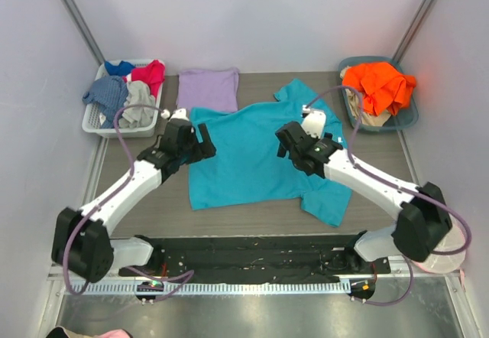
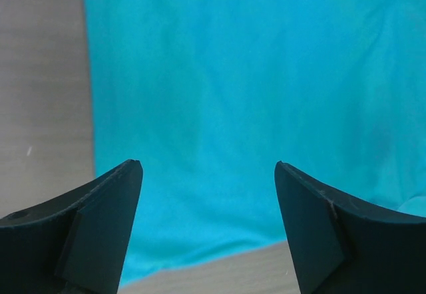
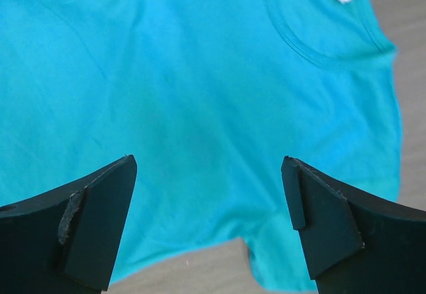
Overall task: Fold and stack the t-shirts
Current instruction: Flatten the tshirt out
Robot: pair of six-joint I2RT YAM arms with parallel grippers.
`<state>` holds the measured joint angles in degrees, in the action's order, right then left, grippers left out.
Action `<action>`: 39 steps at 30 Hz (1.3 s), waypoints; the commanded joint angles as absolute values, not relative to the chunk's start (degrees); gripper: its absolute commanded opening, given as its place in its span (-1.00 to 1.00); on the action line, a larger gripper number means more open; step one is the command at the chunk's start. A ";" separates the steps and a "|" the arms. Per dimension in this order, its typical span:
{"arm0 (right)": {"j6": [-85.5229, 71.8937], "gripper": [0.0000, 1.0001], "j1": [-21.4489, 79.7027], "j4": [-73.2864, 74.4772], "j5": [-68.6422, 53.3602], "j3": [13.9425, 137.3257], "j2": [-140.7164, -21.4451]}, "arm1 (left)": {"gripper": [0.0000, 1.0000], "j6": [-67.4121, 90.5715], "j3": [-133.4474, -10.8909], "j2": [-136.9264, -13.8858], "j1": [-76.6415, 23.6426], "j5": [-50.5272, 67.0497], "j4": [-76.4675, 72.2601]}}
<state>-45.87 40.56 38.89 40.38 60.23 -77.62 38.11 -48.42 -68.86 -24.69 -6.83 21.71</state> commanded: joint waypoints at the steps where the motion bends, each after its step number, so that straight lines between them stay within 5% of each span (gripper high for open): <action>1: -29.28 0.99 34.73 26.12 33.52 63.19 -85.76 | 0.65 33.14 -57.80 -78.47 -25.83 -5.71 12.92; 19: -20.13 0.99 26.19 15.47 17.84 65.48 -103.71 | 0.61 30.85 -67.85 -106.86 -31.29 -8.61 11.51; 39: -19.07 0.99 23.82 15.64 12.83 77.68 -117.86 | 0.62 25.93 -77.51 -115.84 -24.88 -13.88 18.45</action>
